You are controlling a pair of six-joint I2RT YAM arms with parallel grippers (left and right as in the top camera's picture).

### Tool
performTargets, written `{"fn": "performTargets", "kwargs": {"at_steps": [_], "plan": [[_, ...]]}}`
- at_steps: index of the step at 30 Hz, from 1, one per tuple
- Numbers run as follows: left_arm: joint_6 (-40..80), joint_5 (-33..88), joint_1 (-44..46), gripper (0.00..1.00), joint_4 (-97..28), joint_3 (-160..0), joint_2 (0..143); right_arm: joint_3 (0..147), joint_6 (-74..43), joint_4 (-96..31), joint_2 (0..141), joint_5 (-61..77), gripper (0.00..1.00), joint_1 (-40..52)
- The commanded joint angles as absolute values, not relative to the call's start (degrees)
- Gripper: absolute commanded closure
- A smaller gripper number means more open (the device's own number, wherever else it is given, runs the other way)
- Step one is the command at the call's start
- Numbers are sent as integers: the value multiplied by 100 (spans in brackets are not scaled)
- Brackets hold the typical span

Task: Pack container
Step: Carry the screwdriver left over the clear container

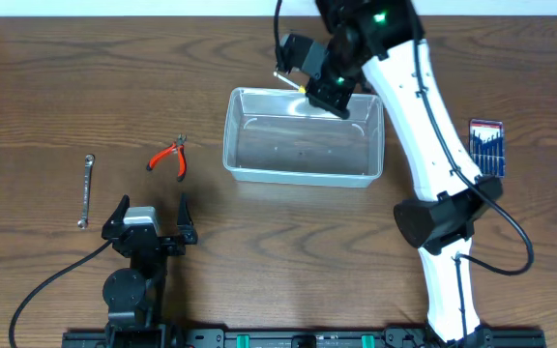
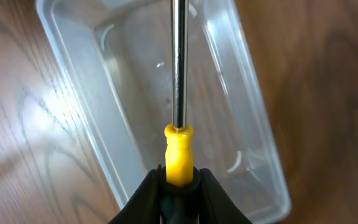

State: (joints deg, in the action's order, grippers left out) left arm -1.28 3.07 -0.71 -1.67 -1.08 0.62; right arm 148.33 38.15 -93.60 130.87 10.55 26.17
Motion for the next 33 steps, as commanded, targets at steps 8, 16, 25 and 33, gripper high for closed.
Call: {"fn": "performTargets", "kwargs": {"at_steps": [8,16,25,33], "plan": [[-95,344,-91,2,-384,-23,34,13382,3994,-8748,13117,1100,99,2687],[-95,344,-91,2,-384,-23,34,12551,3994,-8235,13117,1216,99,2731],[-95,344,-91,2,-384,-23,34,12103,3992,-7854,13117,1253,99,2849],[-95,344,-91,2,-384,-23,34,11758,3990,-7476,13137,1249,99,2882]]}}
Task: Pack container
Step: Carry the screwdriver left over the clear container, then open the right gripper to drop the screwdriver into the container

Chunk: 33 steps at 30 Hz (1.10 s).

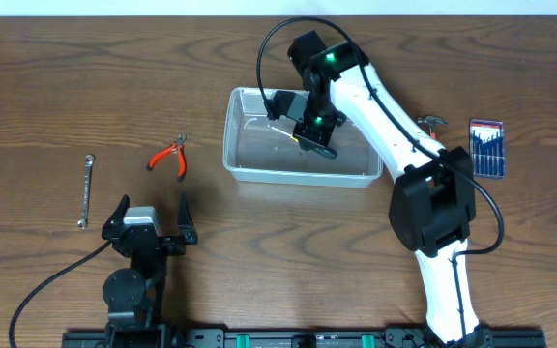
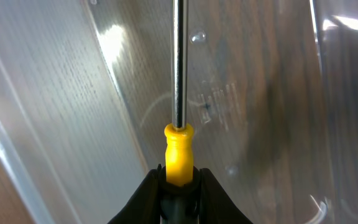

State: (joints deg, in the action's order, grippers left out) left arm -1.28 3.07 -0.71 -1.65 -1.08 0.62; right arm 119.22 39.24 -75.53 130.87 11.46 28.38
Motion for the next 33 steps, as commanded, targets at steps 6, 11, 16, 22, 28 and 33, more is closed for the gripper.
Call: {"fn": "performTargets", "kwargs": {"at_steps": [6,11,16,22,28,33], "plan": [[-95,344,-91,2,-384,-23,34,11362,3990,-7190,13139,1227,97,2880],[-95,344,-91,2,-384,-23,34,11069,3927,-6952,13139,1227,96,2880],[-95,344,-91,2,-384,-23,34,10770,3870,-6755,13139,1227,94,2880],[-95,344,-91,2,-384,-23,34,10464,3817,-6578,13139,1227,94,2880],[-95,344,-91,2,-384,-23,34,10457,3817,-6541,13139,1223,67,2880],[-95,344,-91,2,-384,-23,34,10457,3815,-6536,13139,1223,32,2880]]}}
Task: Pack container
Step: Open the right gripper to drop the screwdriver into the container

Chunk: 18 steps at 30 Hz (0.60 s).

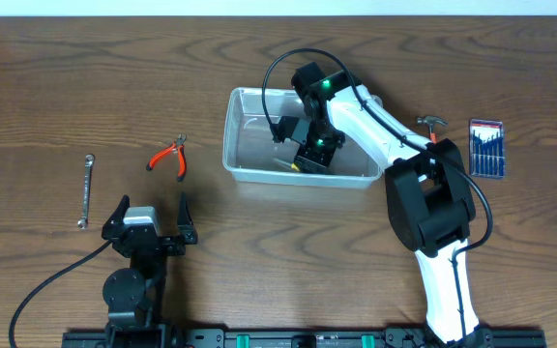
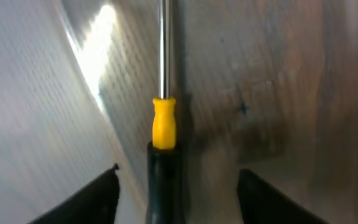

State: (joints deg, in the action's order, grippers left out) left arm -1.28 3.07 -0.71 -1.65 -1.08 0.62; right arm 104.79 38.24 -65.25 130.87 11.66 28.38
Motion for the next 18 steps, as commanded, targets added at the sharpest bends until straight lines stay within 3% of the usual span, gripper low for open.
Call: {"fn": "performTargets", "kwargs": {"at_steps": [1,9,18], "plan": [[-95,344,-91,2,-384,-23,34,10457,3795,-6536,13139,1221,28,2880],[-95,344,-91,2,-384,-23,34,10833,3555,-6731,13137,1138,16,2880],[-95,344,-91,2,-384,-23,34,12339,3557,-7491,13137,1133,11,2842]]}}
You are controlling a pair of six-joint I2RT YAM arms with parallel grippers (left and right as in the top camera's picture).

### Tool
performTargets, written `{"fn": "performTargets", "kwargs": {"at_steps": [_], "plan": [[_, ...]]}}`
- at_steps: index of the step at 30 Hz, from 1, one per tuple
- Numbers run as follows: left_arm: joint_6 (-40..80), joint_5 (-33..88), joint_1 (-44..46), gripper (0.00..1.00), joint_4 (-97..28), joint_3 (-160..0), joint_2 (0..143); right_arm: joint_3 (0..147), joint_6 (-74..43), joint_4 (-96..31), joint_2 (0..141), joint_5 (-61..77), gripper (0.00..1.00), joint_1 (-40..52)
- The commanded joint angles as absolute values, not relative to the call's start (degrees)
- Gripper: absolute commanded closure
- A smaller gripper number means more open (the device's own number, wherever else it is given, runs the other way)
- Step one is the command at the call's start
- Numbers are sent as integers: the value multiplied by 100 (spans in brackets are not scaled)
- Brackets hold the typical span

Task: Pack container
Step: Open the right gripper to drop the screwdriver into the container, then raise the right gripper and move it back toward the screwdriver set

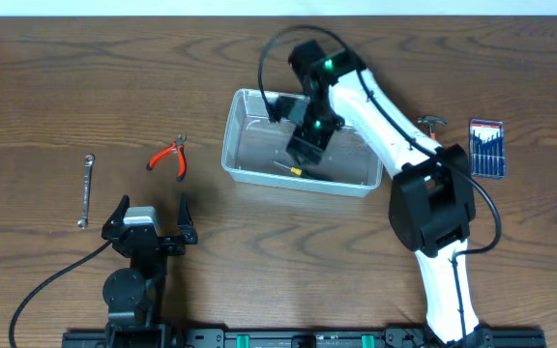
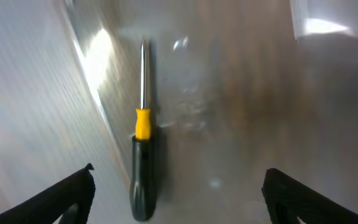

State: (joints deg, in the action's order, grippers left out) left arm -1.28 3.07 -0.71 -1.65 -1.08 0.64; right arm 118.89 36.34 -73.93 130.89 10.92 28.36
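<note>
A clear plastic container point(image 1: 235, 164) stands mid-table. A screwdriver point(image 1: 287, 168) point(image 2: 142, 155) with a black handle, yellow collar and steel shaft lies flat on its floor near the front wall. My right gripper point(image 1: 307, 145) point(image 2: 182, 186) hangs open just above it, inside the container, its fingers point(image 2: 67, 193) spread wide with nothing between them. My left gripper point(image 1: 150, 215) rests open near the table's front, left of the container. Red-handled pliers point(image 1: 169, 156) and a small wrench point(image 1: 85, 188) lie on the table to the left.
A blue-packed set of small screwdrivers point(image 1: 486, 147) lies at the far right, with a small hammer point(image 1: 429, 121) partly hidden by my right arm beside it. The container's walls point(image 2: 73, 81) rise close around my right gripper.
My right gripper has risen off the screwdriver and spread its fingers wider. The screwdriver stays lying on the container floor. The left arm has not moved.
My right gripper held the screwdriver by its handle above the container's back edge. Then it held it low inside the container. Then its fingers stood apart with the screwdriver down on the floor, and now it hangs open above the tool.
</note>
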Motion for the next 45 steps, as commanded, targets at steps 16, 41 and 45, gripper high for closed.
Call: {"fn": "performTargets", "kwargs": {"at_steps": [16,41,45], "plan": [[-95,344,-91,2,-384,-23,34,15557,2491,-9142,13137,276,1,2045],[-95,344,-91,2,-384,-23,34,14508,1083,-9732,10604,-3,1,-797],[-95,344,-91,2,-384,-23,34,13719,1046,-9710,10575,-3,1,-1164]]}}
